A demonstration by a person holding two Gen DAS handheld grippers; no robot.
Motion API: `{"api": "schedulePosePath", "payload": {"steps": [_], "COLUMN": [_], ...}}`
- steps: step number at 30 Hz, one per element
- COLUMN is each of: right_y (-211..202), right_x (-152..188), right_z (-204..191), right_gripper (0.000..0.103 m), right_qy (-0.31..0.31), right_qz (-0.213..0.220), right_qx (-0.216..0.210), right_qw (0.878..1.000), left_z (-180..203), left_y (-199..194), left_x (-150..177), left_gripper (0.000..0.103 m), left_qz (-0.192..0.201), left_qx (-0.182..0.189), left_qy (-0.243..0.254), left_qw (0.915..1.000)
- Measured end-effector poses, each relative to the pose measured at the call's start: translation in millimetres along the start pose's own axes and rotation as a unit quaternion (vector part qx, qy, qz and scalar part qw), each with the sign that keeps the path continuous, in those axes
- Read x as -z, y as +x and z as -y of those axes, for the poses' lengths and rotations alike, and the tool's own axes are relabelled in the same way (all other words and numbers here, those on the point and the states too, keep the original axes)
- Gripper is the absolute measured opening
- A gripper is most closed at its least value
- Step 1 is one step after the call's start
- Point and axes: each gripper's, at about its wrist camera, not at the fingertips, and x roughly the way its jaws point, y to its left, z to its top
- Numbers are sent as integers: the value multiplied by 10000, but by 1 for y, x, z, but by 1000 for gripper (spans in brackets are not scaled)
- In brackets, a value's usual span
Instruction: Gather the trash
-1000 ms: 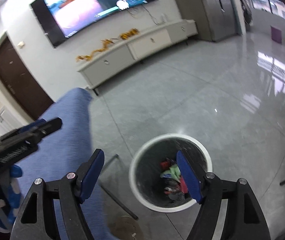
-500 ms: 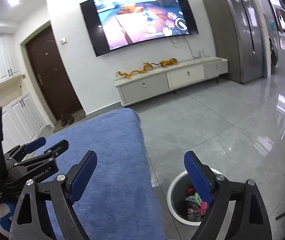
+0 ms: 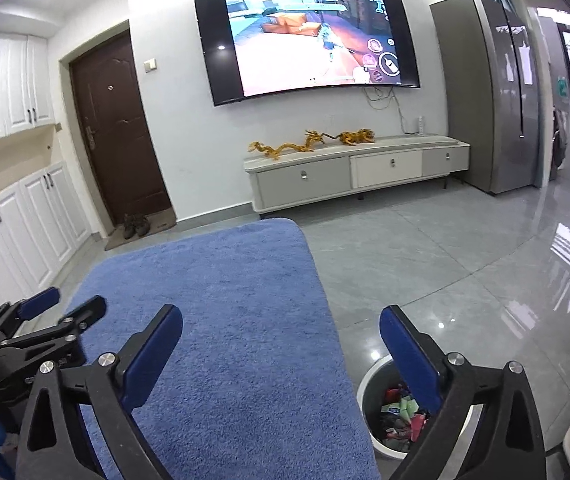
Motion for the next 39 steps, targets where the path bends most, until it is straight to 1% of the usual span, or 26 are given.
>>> {"api": "schedulePosePath", "payload": {"steps": [7, 12, 20, 24, 27, 30, 33, 35, 39], "right_y": [23, 30, 33, 31, 30, 29, 28, 27, 24], "right_x": [10, 16, 27, 31, 34, 36, 38, 39, 39], "right_z": [11, 22, 44, 57, 66, 75, 78, 80, 83], "right_gripper": [102, 102, 102, 102, 102, 102, 102, 102, 102], "right_qy": [87, 117, 219, 290, 376, 491, 507, 510, 546], "right_qz": [-167, -135, -148, -160, -176, -200, -214, -200, -121], "right_qx": [601, 929, 1218, 1374, 1505, 1543, 1621, 1681, 1792], "right_qw": [9980, 9955, 9922, 9900, 9877, 9866, 9852, 9843, 9822], "left_z": [0, 8, 39, 53, 60, 67, 70, 70, 67], "left_y": [8, 15, 23, 20, 19, 18, 17, 16, 20], "left_x": [3, 5, 10, 11, 10, 12, 14, 16, 17], "left_gripper": [81, 81, 81, 81, 81, 82, 85, 90, 90], "left_qz": [56, 102, 70, 208, 325, 407, 463, 505, 487], "left_qx": [-93, -95, 289, 406, 399, 403, 403, 374, 281], "left_qy": [33, 87, 327, 423, 454, 487, 480, 458, 392], "left_qw": [9999, 9999, 9990, 9981, 9976, 9972, 9970, 9970, 9977]}}
